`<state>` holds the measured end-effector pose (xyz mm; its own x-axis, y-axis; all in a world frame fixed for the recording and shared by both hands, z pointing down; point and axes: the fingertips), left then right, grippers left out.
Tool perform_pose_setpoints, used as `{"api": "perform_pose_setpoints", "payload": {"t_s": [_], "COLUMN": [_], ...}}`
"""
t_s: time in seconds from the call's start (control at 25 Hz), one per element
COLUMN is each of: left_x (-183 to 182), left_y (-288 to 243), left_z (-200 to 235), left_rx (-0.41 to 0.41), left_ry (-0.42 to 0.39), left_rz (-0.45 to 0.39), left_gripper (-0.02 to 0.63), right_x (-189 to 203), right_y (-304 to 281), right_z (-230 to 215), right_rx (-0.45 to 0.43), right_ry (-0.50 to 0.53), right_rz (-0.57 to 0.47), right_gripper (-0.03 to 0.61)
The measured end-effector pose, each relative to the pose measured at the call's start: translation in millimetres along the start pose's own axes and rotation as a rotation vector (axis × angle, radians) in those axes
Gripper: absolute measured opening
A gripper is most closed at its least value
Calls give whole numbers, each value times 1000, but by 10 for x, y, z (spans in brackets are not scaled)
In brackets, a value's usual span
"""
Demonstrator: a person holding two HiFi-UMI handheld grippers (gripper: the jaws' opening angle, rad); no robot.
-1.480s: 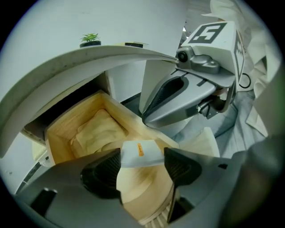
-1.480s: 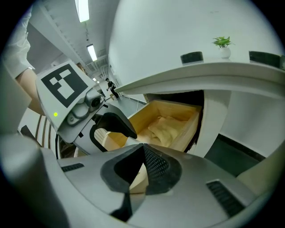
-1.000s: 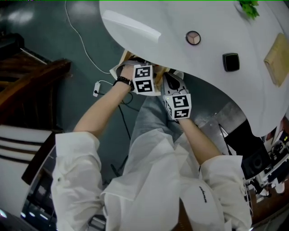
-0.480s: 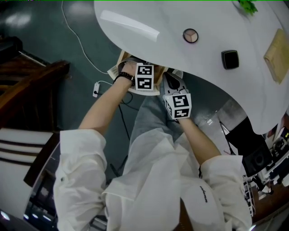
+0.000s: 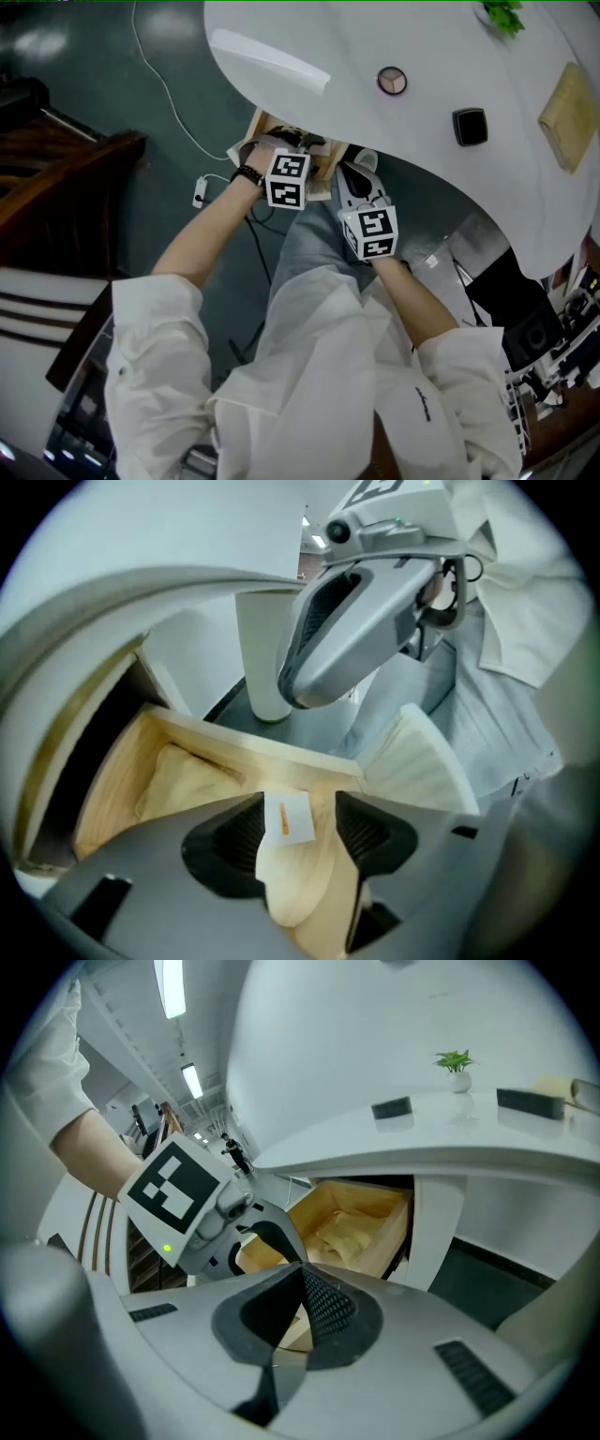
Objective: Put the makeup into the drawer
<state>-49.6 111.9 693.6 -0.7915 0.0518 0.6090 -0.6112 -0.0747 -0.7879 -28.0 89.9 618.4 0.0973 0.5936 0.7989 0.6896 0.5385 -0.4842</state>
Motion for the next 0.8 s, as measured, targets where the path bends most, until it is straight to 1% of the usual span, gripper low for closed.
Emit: {"api": "perform_pose_setpoints", "payload": {"t_s": [0.04,0.08,0.12,0.16,0.24,0.32,0.44,0.52,0.64,0.72,0.76,0.8], "left_x": [-82,-175,-287,-422,-730,-1061,-1544,-1761,-1894,-1910,-1905,-1896], "left_y": [98,206,317,429,641,839,1122,1279,1430,1470,1470,1457], "left_z": [-29,-55,-82,-110,-133,-71,171,416,812,1045,1151,1250], "left_rx": [-20,-46,-75,-105,-176,-262,-401,-511,-658,-727,-753,-775], "left_ry": [-18,-34,-42,-37,6,69,176,240,329,370,388,410], "left_rz": [-19,-42,-72,-110,-203,-309,-470,-536,-580,-582,-575,-566], "left_gripper": [224,155,116,94,64,57,55,54,55,57,75,118], "right_x": [-55,-119,-193,-276,-464,-665,-940,-1113,-1370,-1511,-1576,-1635], "right_y": [48,99,155,217,342,454,601,688,798,842,857,868], "right_z": [26,52,75,91,90,34,-135,-299,-536,-659,-712,-760], "right_rx": [-5,-11,-17,-20,-20,-6,39,84,154,190,204,214], "right_ry": [3,8,14,21,36,54,64,53,52,51,49,49], "right_rz": [-9,-19,-31,-45,-80,-118,-168,-204,-257,-282,-293,-304], "right_gripper": [18,18,18,18,18,18,18,18,18,18,18,18]}}
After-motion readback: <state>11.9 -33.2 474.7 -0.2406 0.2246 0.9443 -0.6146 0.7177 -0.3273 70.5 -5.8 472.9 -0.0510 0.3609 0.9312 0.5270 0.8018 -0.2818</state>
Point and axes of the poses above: the fingertips, and each gripper's own axes: y backward along the fingers, z to its left, x out of its underside, and after that the axes turned 13 degrees about -z, right-handed
